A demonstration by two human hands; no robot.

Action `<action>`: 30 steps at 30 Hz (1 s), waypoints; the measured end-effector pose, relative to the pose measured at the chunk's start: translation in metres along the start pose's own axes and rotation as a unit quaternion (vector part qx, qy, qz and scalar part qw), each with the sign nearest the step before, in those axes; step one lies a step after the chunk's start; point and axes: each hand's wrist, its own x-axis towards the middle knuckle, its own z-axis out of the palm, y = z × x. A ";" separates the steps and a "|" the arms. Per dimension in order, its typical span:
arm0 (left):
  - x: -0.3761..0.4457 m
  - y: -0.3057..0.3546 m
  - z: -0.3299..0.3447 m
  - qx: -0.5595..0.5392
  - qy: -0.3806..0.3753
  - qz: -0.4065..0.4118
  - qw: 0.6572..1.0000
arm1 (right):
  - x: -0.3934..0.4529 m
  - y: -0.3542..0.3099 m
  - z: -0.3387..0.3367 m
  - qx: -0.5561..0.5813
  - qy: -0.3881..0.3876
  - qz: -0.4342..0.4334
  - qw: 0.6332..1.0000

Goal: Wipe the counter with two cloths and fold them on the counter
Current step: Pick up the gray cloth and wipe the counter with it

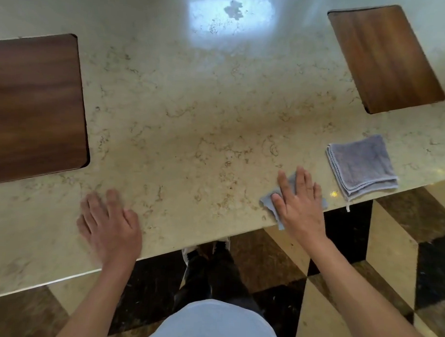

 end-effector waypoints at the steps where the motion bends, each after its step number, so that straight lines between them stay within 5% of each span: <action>1: 0.000 0.000 0.001 0.001 -0.001 -0.001 1.000 | 0.004 0.007 -0.006 0.017 -0.014 0.023 0.999; 7: -0.001 0.002 0.000 -0.004 0.003 -0.007 1.000 | -0.007 -0.048 -0.014 0.197 0.044 0.208 0.957; 11: -0.002 0.002 0.000 -0.002 0.012 -0.010 1.000 | 0.005 -0.071 -0.011 0.172 0.053 0.289 0.940; 17: -0.001 0.004 0.001 0.011 0.017 -0.017 1.000 | 0.031 -0.053 -0.005 0.073 0.095 0.163 0.979; 24: 0.000 0.003 0.001 0.018 0.007 -0.019 1.000 | -0.001 -0.035 0.019 -0.010 0.096 -0.148 0.984; 30: 0.000 0.001 0.005 0.022 0.011 -0.022 0.999 | 0.031 -0.014 0.002 0.062 0.069 0.003 0.996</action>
